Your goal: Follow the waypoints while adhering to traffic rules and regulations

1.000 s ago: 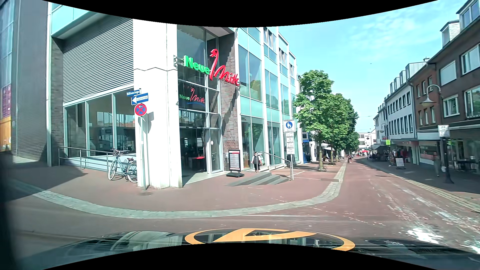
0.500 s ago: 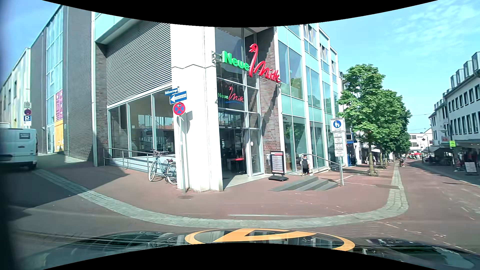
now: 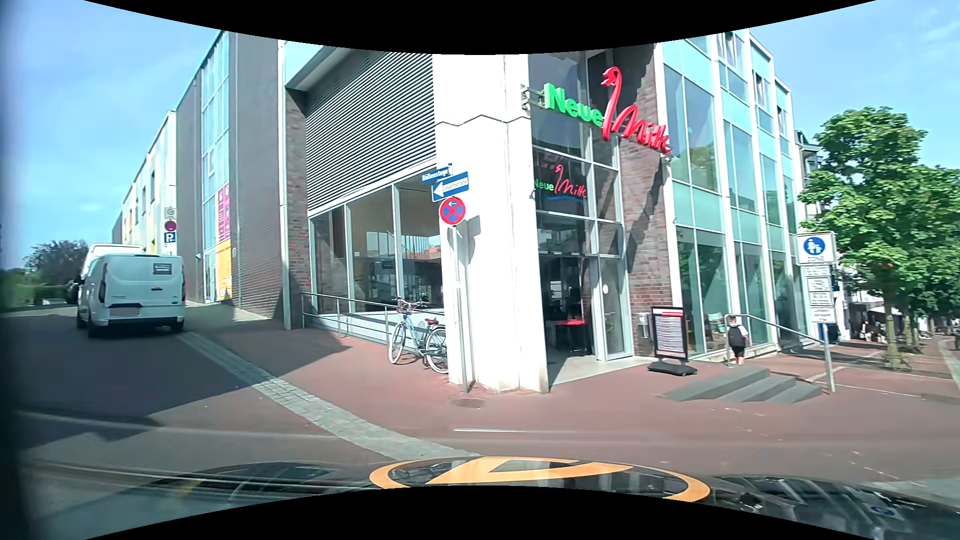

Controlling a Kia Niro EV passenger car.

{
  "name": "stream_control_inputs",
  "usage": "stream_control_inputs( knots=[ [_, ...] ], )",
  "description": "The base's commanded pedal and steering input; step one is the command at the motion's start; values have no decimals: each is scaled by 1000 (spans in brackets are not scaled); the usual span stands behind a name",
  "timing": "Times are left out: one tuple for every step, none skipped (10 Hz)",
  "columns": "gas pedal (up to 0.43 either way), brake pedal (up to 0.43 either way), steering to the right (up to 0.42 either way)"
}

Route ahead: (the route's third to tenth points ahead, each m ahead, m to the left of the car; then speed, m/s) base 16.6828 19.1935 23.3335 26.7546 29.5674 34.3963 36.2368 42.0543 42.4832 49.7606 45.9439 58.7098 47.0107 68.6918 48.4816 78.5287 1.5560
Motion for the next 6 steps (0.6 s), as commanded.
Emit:
stream_control_inputs(
  knots=[
    [0, 0, -919],
    [0, 0, -916],
    [0, 0, -910],
    [0, 0, -900],
    [0, 0, -881],
    [0, 0, -858]
  ],
)
